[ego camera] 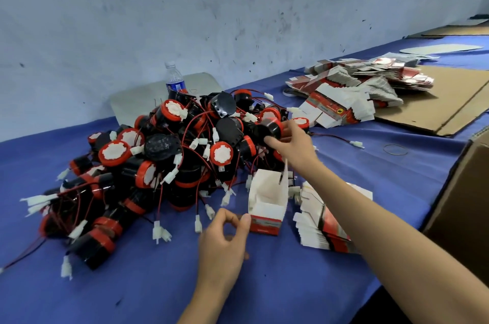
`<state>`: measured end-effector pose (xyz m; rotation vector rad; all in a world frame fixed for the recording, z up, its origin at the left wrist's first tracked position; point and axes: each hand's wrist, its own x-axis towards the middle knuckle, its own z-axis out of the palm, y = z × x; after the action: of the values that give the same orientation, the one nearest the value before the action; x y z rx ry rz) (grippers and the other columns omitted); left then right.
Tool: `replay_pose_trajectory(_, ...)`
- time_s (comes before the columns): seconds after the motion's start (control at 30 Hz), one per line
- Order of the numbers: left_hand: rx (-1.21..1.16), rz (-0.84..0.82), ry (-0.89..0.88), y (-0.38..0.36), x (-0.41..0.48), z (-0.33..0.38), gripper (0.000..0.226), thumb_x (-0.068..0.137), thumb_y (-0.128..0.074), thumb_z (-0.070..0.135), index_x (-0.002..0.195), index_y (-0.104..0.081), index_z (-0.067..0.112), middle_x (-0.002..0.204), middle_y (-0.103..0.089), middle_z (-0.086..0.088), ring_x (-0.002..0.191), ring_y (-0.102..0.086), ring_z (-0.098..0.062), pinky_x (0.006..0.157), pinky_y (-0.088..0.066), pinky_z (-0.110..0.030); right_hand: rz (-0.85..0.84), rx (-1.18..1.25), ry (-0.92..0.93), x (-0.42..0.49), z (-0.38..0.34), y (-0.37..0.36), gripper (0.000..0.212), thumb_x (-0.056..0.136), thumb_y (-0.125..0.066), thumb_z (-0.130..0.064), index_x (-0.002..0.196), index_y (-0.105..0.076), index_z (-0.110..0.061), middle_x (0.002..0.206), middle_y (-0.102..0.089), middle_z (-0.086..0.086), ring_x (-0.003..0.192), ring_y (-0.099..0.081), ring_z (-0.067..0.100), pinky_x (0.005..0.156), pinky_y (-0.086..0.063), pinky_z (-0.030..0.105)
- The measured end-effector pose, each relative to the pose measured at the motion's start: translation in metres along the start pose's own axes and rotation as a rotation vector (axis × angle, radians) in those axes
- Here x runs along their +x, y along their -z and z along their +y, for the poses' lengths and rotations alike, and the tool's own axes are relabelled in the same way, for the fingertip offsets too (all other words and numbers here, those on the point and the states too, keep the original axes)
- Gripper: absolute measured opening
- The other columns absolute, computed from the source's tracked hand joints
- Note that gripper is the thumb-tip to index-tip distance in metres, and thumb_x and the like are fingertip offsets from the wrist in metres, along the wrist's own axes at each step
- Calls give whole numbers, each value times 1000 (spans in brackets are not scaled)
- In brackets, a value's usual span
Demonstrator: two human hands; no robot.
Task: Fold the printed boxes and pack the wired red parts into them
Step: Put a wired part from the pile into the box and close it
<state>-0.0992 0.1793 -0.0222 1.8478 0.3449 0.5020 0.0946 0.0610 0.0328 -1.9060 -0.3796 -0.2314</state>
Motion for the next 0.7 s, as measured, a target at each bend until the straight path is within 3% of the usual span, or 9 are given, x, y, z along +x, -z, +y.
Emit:
replay_pose_trajectory(0.1, 5, -38, -82, -2, -3, 1, 10, 88, -57, 38, 79, -54, 35, 55, -51, 4, 48, -43, -8, 46, -33, -22, 133, 335, 105, -20, -18, 10, 31, 88, -66, -22, 111, -45, -21, 100, -64, -6, 74, -67, 24, 73, -55, 38)
replay_pose_trajectory(0.17, 8, -47, -125, -2, -6, 1, 4, 88, -55, 35, 86, -54, 39, 52, -41, 7, 47, -34, -5, 45, -29, -20, 193, 487, 156, -31, -39, 23, 32, 90, -64, -19, 113, -42, -25, 100, -65, -1, 53, -63, 25, 61, -54, 39)
replay_pose_trajectory(0.23, 24, -4, -173, 0, -6, 2, 18, 90, -55, 23, 89, -55, 40, 61, -47, 9, 53, -41, -5, 49, -35, -19, 212, 541, 199, -39, -59, 40, 31, 90, -63, -21, 111, -42, -27, 88, -66, 5, 40, -51, 20, 45, -45, 31)
replay_pose_trajectory(0.3, 36, 22, -208, 1, -4, 1, 30, 91, -56, 12, 96, -55, 42, 89, -54, 21, 84, -53, 3, 69, -41, -12, 159, 504, 199, -49, -74, 55, 29, 87, -65, -23, 108, -45, -27, 79, -70, 6, 45, -56, 19, 43, -40, 27)
replay_pose_trajectory(0.4, 189, 3, -253, -2, -2, -1, 30, 89, -63, 13, 95, -55, 41, 128, -30, 40, 125, -30, 12, 100, -30, -25, -18, 251, 102, -76, -79, 64, 25, 86, -67, -25, 100, -47, -34, 75, -72, -2, 61, -68, 10, 52, -44, 29)
replay_pose_trajectory(0.47, 269, 7, -345, -5, -3, -2, 20, 87, -69, 21, 83, -59, 37, 141, -20, 34, 136, -22, 1, 107, -27, -34, -130, 188, 73, -105, -71, 58, 26, 88, -65, -23, 102, -47, -36, 78, -71, 1, 59, -65, 6, 53, -45, 27)
replay_pose_trajectory(0.57, 295, -9, -630, -5, -9, 4, 12, 89, -61, 44, 82, -64, 34, 155, -22, 9, 145, -21, -22, 109, -31, -47, -181, 311, 100, -141, -59, 51, 32, 91, -62, -23, 113, -44, -36, 87, -72, 1, 70, -66, 26, 62, -54, 41)
replay_pose_trajectory(0.63, 252, -52, -756, -4, -14, 9, 22, 90, -51, 55, 96, -65, 39, 158, -18, 5, 145, -23, -29, 108, -33, -42, -171, 196, 164, -144, -51, 55, 38, 91, -61, -28, 120, -39, -40, 92, -72, -9, 72, -66, 19, 72, -52, 35)
replay_pose_trajectory(0.7, 218, -54, -782, -8, -18, 10, 30, 89, -53, 52, 117, -57, 44, 160, -13, 1, 145, -22, -25, 112, -31, -28, -197, 92, 205, -136, -46, 60, 42, 91, -61, -24, 121, -37, -42, 93, -71, -13, 73, -65, 13, 74, -51, 31)
